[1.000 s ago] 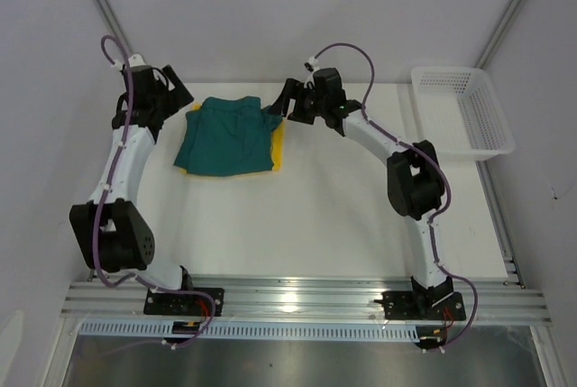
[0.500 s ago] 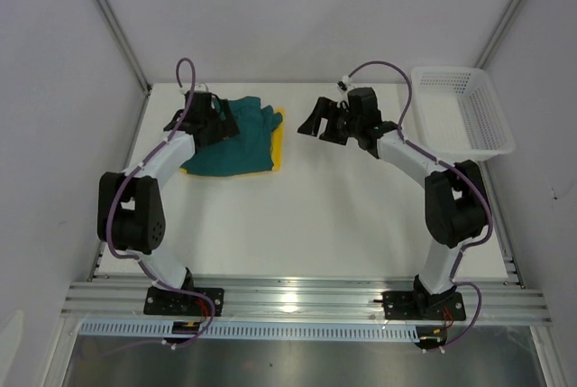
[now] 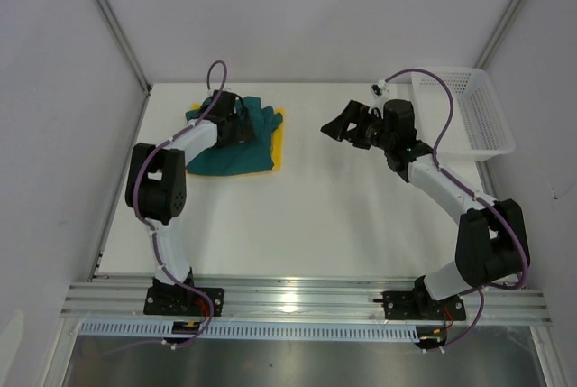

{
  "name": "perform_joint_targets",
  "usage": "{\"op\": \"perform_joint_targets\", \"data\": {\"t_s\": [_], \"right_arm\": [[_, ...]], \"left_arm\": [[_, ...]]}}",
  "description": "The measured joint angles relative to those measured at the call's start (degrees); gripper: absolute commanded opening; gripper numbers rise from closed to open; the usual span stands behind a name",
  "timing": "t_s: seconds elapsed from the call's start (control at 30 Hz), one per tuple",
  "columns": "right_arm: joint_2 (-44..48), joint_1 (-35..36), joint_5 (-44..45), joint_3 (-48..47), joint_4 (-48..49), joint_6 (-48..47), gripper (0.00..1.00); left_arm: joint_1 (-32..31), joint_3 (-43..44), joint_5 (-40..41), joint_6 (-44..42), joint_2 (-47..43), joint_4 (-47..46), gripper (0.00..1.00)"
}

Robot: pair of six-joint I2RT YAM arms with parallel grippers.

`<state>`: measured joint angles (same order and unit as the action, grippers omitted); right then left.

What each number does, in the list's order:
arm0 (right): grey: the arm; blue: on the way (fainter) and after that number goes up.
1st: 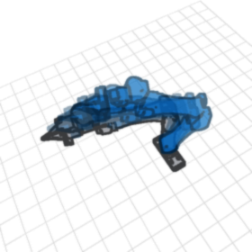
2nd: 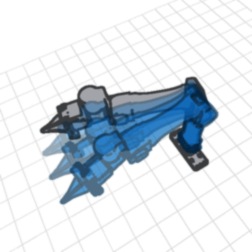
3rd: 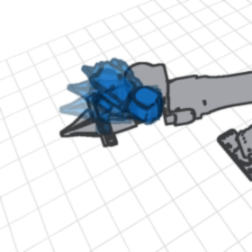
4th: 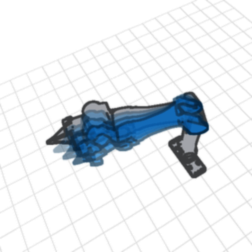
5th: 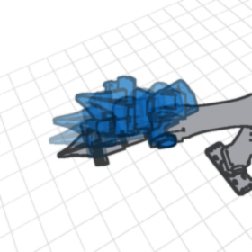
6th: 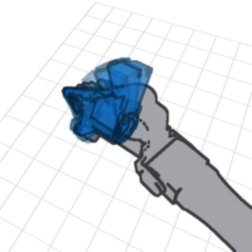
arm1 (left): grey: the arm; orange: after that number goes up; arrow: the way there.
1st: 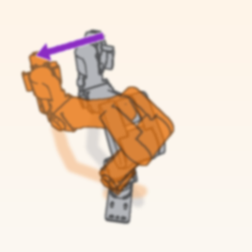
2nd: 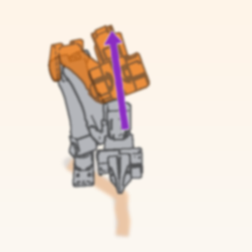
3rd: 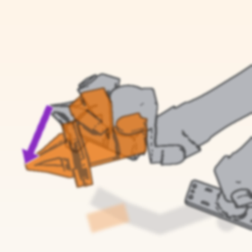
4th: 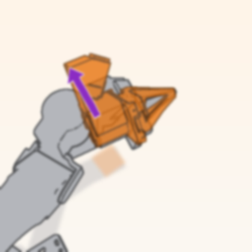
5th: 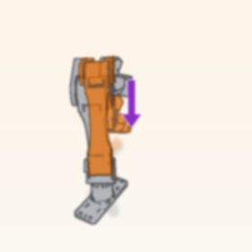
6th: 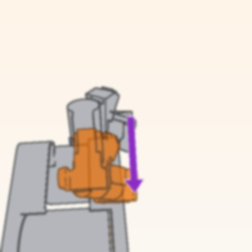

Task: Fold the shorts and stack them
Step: Neatly place the folded shorts to the corner

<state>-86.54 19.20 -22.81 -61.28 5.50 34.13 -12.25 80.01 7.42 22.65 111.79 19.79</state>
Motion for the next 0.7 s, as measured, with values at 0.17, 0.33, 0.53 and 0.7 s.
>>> {"op": "perform_joint_targets", "data": {"t_s": [0.17,0.33,0.53,0.7], "right_arm": [[2.58,-1.90,-0.83,2.99,1.01,0.39,0.91],[2.99,-3.37,-2.23,4.52,1.33,0.74,0.91],[3.63,-4.83,-3.93,5.79,1.62,0.85,0.91],[3.65,-5.88,-5.29,5.79,1.68,0.85,0.91]], "left_arm": [[0.00,7.04,1.31,-0.39,5.38,4.74,0.99],[0.68,14.95,1.79,-0.42,11.19,9.90,0.99],[4.52,21.35,-0.13,-0.63,15.32,13.14,0.95],[9.27,24.98,-2.10,-0.72,17.64,13.88,0.87]]}}
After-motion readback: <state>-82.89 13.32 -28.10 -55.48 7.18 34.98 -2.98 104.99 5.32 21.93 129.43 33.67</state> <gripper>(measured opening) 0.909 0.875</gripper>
